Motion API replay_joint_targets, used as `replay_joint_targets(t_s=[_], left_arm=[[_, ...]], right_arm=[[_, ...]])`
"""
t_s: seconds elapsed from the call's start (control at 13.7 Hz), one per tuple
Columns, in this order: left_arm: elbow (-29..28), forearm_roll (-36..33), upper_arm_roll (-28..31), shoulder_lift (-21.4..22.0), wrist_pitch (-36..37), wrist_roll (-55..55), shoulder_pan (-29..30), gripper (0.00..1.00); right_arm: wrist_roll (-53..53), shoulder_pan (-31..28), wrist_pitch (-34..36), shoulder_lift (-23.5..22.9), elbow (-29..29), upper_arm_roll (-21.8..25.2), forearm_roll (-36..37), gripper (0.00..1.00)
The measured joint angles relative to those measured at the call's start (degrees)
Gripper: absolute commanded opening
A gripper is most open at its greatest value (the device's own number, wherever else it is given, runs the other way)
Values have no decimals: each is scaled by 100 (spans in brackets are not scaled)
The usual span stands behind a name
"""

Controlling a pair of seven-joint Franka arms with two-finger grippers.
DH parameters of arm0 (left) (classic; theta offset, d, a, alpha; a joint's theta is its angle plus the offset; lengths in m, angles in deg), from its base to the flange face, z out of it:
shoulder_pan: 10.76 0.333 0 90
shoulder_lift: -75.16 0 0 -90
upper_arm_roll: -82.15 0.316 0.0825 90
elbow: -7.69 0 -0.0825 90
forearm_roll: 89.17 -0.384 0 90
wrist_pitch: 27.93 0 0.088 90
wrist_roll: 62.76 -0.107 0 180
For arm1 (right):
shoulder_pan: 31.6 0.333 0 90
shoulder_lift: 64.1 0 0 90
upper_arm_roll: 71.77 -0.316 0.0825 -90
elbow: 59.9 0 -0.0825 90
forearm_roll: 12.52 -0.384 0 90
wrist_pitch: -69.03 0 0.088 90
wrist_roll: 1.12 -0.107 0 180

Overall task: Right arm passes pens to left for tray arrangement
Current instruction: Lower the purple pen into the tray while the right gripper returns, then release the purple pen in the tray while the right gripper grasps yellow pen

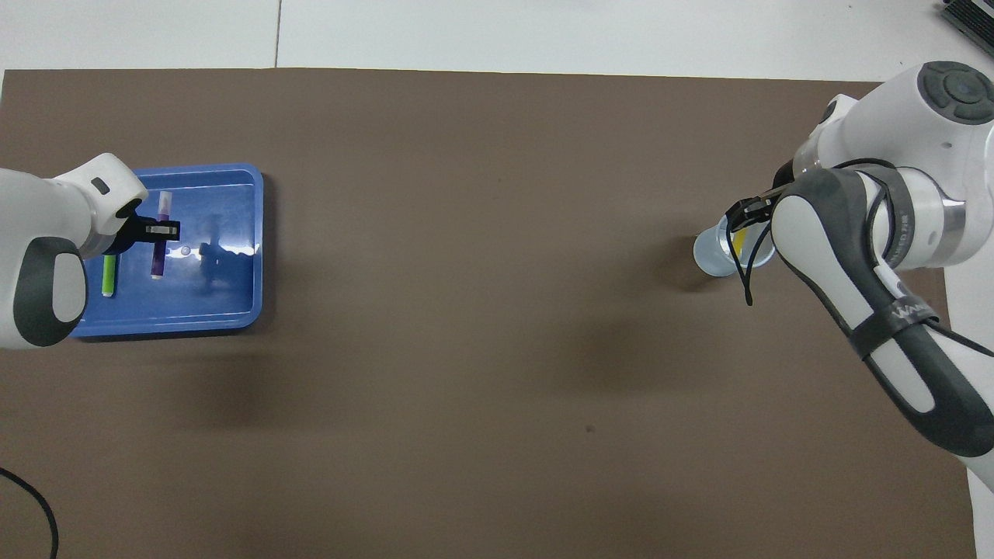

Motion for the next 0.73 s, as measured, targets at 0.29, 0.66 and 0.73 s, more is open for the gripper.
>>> replay_joint_targets(t_s=[0.29,0.66,0.73], left_arm=[[15,-120,4,-298,-140,-231,282,0],[15,-122,-10,-363,-196,-282,303,0],[15,-122,-10,-364,-196,-282,304,0]], right_arm=[[0,18,-137,0,-17,-15,0,65],[0,73,-327,1,-22,-39,23,65],[0,91,-327,1,-25,-39,23,65]])
